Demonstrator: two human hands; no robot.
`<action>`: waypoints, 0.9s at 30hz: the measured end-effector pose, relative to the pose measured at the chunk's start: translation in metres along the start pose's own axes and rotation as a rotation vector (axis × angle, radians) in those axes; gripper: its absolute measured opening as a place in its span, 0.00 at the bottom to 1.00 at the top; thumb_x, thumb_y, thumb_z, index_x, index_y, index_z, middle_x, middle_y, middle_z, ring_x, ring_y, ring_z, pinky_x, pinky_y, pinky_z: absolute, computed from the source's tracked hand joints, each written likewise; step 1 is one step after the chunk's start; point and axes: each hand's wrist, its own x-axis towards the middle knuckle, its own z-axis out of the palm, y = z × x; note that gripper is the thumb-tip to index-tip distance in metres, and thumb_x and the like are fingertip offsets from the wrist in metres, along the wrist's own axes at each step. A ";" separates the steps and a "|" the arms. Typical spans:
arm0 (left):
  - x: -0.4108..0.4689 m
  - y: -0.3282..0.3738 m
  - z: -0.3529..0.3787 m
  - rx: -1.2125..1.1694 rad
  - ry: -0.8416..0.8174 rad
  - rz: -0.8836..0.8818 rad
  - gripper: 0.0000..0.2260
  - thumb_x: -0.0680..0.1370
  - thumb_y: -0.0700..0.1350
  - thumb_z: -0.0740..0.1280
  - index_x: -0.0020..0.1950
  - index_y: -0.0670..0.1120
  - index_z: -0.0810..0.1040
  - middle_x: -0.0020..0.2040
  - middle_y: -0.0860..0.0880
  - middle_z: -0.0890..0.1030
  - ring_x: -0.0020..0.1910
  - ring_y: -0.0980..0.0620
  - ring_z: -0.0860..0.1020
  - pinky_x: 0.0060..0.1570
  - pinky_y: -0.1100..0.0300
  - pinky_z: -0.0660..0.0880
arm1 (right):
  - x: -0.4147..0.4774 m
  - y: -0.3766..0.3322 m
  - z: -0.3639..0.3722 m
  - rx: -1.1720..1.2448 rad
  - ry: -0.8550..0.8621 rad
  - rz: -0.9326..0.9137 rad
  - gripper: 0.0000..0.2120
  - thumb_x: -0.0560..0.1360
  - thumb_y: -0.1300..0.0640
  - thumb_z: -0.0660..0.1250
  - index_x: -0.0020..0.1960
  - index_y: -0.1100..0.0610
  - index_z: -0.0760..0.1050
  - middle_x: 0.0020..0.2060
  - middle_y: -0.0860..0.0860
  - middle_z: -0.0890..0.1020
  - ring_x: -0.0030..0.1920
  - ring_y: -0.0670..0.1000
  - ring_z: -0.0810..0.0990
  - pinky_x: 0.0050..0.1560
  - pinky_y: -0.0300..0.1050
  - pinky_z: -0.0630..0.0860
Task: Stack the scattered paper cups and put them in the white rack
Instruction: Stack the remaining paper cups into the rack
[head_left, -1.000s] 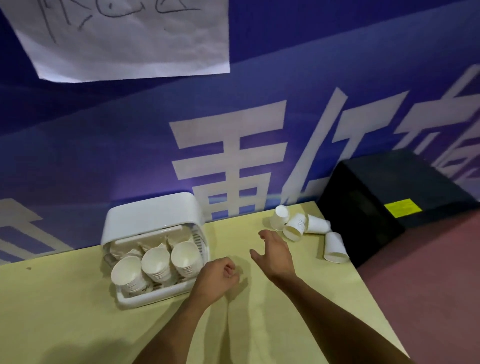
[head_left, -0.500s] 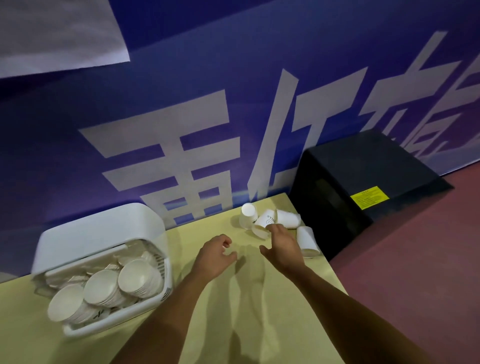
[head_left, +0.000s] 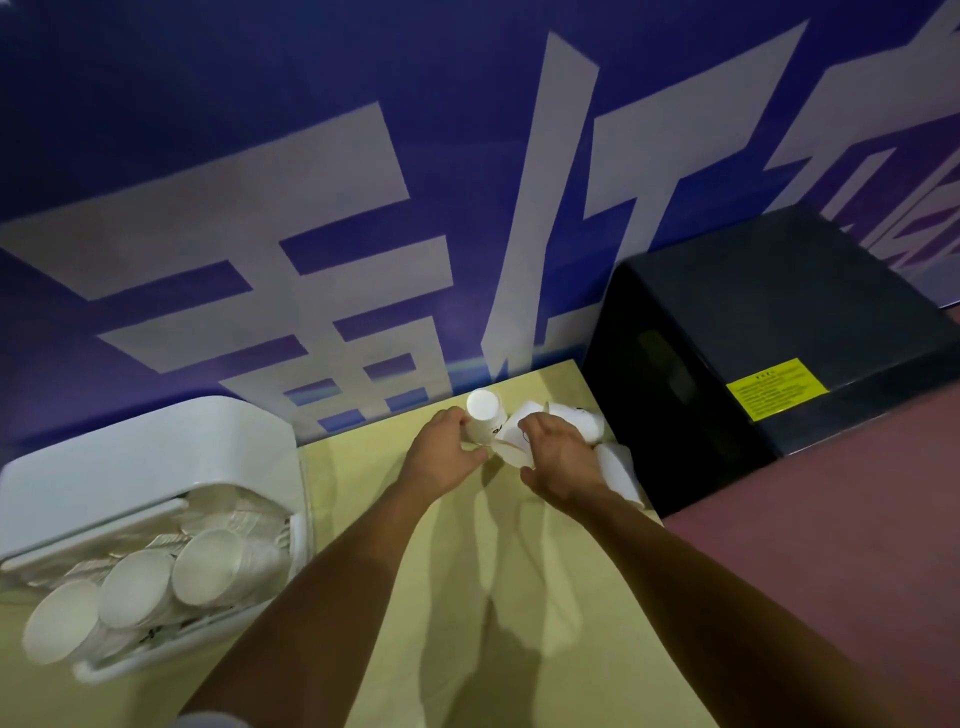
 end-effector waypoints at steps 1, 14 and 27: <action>0.005 0.002 0.002 0.009 -0.001 -0.005 0.23 0.72 0.50 0.74 0.64 0.47 0.73 0.62 0.48 0.77 0.59 0.48 0.76 0.55 0.58 0.72 | 0.002 0.002 0.002 0.004 -0.002 -0.017 0.24 0.69 0.60 0.71 0.65 0.58 0.72 0.61 0.55 0.77 0.60 0.57 0.75 0.64 0.47 0.69; 0.049 0.018 0.020 0.152 -0.063 0.038 0.28 0.78 0.45 0.70 0.75 0.57 0.65 0.74 0.47 0.64 0.71 0.44 0.67 0.71 0.49 0.69 | 0.020 0.014 0.017 -0.235 0.146 -0.404 0.25 0.67 0.65 0.75 0.63 0.57 0.79 0.57 0.59 0.81 0.55 0.61 0.80 0.58 0.54 0.77; 0.007 -0.029 -0.037 0.222 0.143 -0.024 0.27 0.73 0.46 0.75 0.67 0.53 0.65 0.64 0.46 0.71 0.60 0.46 0.75 0.59 0.53 0.79 | 0.020 -0.032 0.028 -0.150 0.069 -0.346 0.30 0.63 0.52 0.79 0.62 0.53 0.74 0.56 0.51 0.82 0.56 0.53 0.80 0.59 0.49 0.75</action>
